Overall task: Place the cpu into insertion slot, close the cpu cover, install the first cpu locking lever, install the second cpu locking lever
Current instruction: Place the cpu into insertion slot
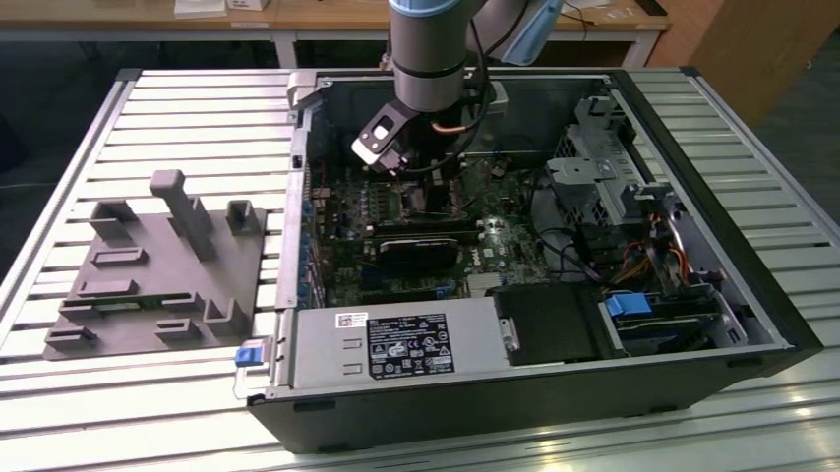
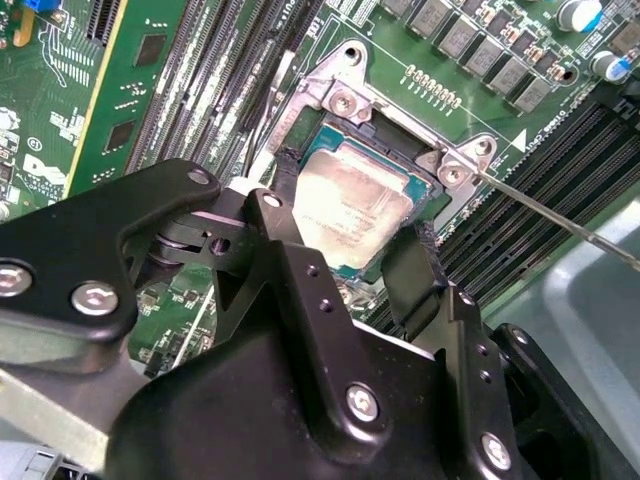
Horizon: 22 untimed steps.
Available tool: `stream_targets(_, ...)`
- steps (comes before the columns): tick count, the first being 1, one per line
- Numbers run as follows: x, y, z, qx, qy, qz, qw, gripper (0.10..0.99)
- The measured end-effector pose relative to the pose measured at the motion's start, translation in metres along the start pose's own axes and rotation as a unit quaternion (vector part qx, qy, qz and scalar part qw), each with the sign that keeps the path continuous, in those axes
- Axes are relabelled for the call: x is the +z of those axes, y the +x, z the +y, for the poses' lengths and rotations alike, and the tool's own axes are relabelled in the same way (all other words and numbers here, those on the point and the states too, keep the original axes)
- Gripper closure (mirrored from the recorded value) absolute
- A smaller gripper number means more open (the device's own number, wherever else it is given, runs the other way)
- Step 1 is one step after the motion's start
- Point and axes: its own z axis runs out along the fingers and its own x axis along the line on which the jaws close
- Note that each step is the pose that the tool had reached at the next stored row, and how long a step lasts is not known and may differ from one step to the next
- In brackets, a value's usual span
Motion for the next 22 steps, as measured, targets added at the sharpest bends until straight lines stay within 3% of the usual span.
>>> stream_targets(8,-0.0008,0.0004,0.0003,0.0,0.0001,0.0,1.0,0.475)
stream_targets(16,-0.0105,0.0004,0.0011,0.0,0.0,0.0001,1.0,0.475)
stream_targets(19,-0.0129,0.0,0.0015,0.0,0.0003,0.0002,1.0,0.553)
stream_targets(21,-0.0134,-0.0006,0.0022,0.0,0.0016,0.0003,1.0,0.671)
stream_targets(22,-0.0135,-0.0007,0.0027,0.0,0.0024,0.0003,1.0,0.671)
